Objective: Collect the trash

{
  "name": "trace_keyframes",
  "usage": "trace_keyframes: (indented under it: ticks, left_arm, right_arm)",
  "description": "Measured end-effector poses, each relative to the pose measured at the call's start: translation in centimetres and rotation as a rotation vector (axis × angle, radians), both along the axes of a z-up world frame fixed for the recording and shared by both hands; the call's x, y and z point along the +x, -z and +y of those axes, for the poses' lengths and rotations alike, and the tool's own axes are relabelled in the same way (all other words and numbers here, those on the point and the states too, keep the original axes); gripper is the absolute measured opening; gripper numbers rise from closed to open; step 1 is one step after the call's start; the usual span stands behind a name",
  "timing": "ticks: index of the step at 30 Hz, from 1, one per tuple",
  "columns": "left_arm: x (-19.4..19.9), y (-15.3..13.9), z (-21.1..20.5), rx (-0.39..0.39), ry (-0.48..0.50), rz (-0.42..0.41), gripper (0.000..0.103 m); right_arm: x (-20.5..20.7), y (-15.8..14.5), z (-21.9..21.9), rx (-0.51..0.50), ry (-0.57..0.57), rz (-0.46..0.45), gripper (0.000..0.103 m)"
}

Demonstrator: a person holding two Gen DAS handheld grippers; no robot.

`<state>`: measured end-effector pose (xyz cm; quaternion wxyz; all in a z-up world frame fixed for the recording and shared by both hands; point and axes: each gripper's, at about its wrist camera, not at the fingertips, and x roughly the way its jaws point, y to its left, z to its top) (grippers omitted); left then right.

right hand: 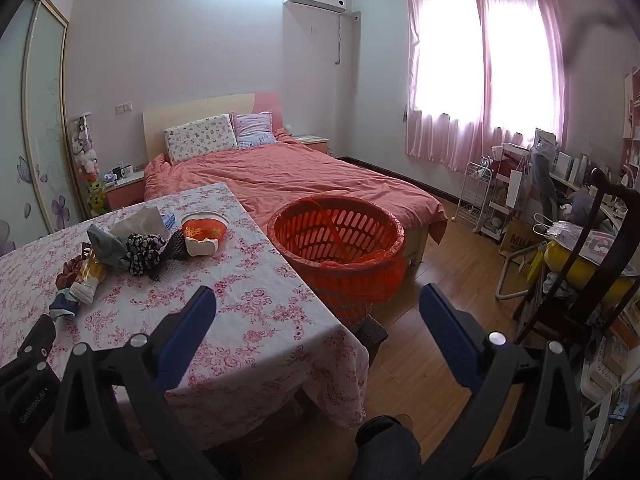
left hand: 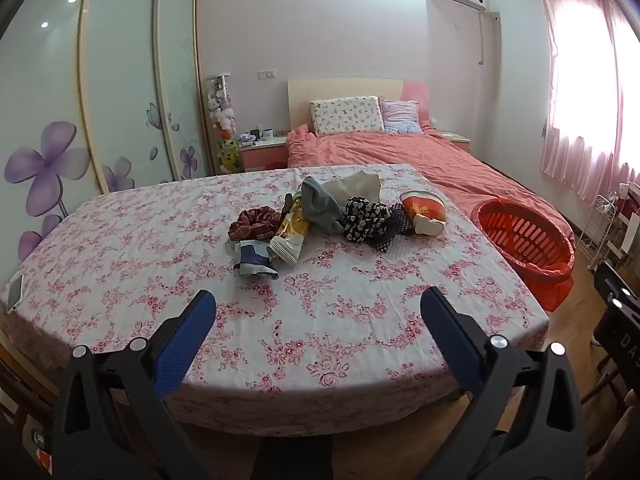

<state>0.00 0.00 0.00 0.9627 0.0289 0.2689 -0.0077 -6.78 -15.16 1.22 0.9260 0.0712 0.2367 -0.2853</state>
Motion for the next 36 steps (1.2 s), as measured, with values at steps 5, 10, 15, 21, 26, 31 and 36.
trace_keyframes:
  ticks: [5,10,15,21,26,31,36]
  left_arm:
    - [-0.08,-0.05,0.0,-0.001,-0.001,0.0,0.101]
    - [0.03,0.02,0.0,-0.003,0.001,0.004,0.101]
    - [-0.01,0.0,0.02,-0.004,0.0,0.004,0.101]
    - [-0.15,-0.01,-0.11,-0.003,0.001,0.003,0.101]
    - [-0.05,-0.03,0.01,-0.004,0.0,0.004,0.101]
    - [0.02,0.01,0.04,-0.005,0.001,0.005,0.101]
    - [-0.01,0.02,0.11,-0.006,0.0,0.006,0.101]
  right_arm:
    - [-0.04,0.02,-0.04,0.001,0.002,-0.001,0.099]
    - [-0.04,0.07,0.0,0.0,0.001,0.0,0.099]
    - [-0.09,0.06,0.0,0.001,0.0,-0.002,0.099]
    - [-0.11,0.06,0.01,0.0,0.001,-0.003,0.099]
    - [-0.11,0.06,0.01,0.0,0.0,-0.003,0.099]
    - [-0.13,0.07,0.0,0.0,0.001,-0.004,0.099]
    - [-0.14,0.11,-0.02,0.001,0.0,-0.004,0.099]
